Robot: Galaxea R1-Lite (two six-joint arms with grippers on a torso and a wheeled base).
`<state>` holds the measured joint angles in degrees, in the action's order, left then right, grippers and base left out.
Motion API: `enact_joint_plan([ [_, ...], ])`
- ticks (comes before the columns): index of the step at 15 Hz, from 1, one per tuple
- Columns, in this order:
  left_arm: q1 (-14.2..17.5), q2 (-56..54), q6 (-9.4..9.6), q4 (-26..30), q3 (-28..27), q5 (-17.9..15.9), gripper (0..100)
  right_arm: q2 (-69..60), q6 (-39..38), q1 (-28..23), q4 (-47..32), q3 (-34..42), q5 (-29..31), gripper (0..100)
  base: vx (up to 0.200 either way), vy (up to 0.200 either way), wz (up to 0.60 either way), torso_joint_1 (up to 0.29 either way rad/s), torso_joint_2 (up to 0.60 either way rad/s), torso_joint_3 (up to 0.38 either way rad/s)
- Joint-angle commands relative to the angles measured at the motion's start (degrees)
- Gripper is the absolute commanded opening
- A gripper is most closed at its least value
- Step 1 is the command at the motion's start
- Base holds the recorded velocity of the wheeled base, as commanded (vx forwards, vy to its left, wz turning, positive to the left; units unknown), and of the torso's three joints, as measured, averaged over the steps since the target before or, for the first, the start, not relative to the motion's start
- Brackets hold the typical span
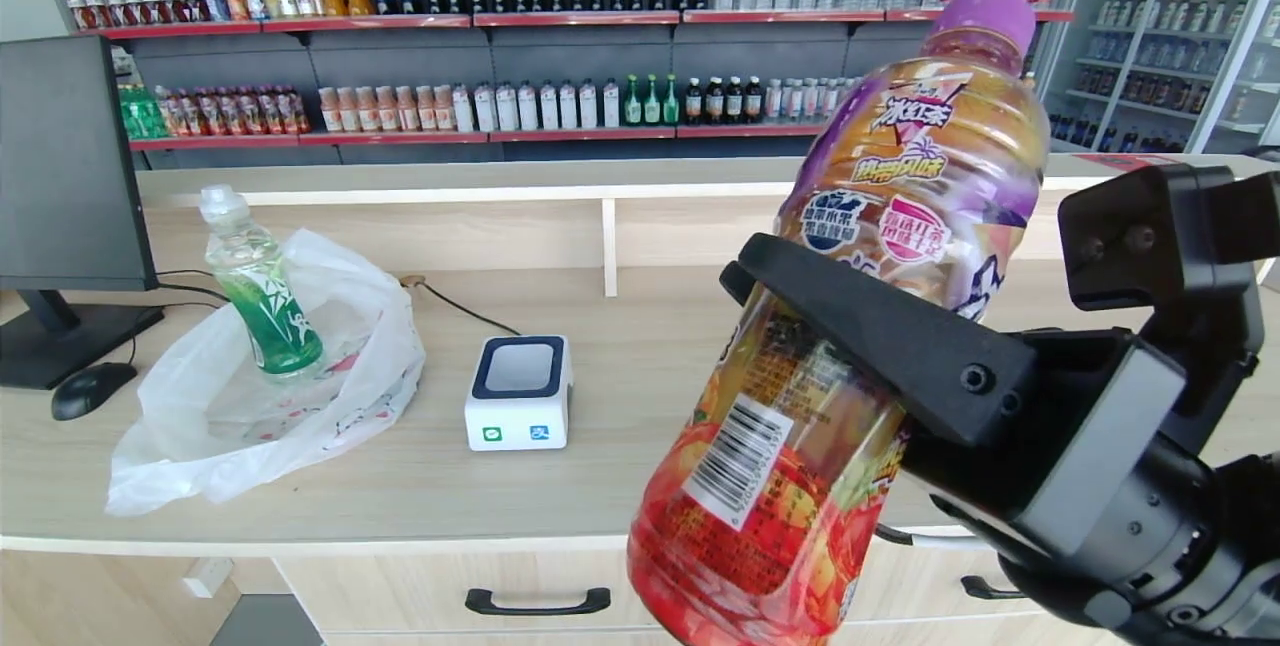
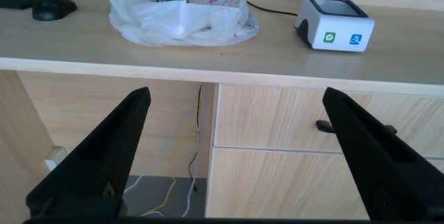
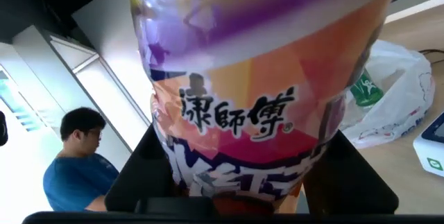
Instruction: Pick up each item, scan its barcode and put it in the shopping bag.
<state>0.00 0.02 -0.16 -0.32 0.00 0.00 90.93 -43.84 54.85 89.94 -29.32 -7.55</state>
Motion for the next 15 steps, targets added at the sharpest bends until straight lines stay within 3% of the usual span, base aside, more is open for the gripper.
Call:
enact_joint_plan([
  [1, 0.0, -0.02, -0.02, -0.03, 0.0, 0.0, 100, -0.05, -0.02, -0.35, 0.06, -0.21, -0.1, 0, 0.0, 0.0, 0.0, 0.0, 0.0, 0.0],
  [7, 0.0, -0.02, -0.02, -0.03, 0.0, 0.0, 100, 1.18, 0.24, -0.62, 0.06, -4.17, -4.23, 0, 0.0, 0.0, 0.0, 0.0, 0.0, 0.0],
  [15, 0.0, -0.02, -0.02, -0.03, 0.0, 0.0, 100, 0.56, 1.03, 1.93, 0.06, -4.34, -4.23, 0, 0.0, 0.0, 0.0, 0.0, 0.0, 0.0],
])
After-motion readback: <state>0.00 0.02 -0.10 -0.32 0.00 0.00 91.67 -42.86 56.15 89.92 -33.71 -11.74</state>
